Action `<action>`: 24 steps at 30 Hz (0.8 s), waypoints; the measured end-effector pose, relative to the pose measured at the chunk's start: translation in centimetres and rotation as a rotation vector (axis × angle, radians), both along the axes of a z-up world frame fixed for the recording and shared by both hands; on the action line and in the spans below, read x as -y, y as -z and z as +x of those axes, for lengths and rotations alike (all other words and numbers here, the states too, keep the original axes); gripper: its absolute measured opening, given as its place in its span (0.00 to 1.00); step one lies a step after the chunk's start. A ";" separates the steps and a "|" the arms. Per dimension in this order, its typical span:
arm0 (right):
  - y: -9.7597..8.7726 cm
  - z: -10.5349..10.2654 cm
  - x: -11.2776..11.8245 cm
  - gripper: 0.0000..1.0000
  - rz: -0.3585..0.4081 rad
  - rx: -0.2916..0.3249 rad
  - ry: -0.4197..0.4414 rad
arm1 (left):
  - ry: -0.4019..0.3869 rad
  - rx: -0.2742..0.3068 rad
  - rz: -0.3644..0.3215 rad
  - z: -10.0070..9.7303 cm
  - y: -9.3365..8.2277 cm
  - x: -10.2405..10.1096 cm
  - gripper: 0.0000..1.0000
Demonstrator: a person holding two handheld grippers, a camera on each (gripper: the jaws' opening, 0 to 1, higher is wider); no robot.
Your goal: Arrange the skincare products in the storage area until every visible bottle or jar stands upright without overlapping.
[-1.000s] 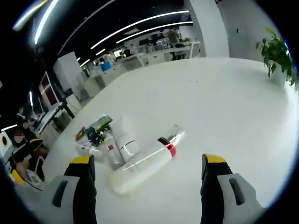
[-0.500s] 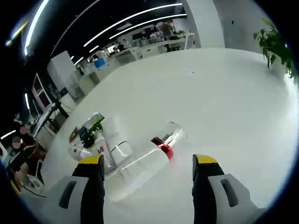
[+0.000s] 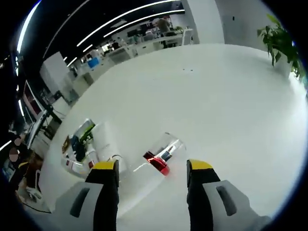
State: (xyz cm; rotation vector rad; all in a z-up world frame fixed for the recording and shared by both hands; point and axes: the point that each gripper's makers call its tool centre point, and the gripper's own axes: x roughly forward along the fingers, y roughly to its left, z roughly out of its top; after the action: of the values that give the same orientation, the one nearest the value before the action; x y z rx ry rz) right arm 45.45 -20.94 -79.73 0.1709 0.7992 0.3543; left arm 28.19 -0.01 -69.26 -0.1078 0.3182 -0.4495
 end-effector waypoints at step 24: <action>1.6 1.6 -0.4 0.46 -0.090 -0.156 0.017 | -0.022 0.000 -0.012 0.2 -0.1 -0.4 0.92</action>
State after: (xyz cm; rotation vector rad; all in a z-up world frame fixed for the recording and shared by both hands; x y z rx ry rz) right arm 47.09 -20.57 -81.29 0.1218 0.9649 0.2906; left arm 28.38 0.36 -69.19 -0.1232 0.3136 -0.4296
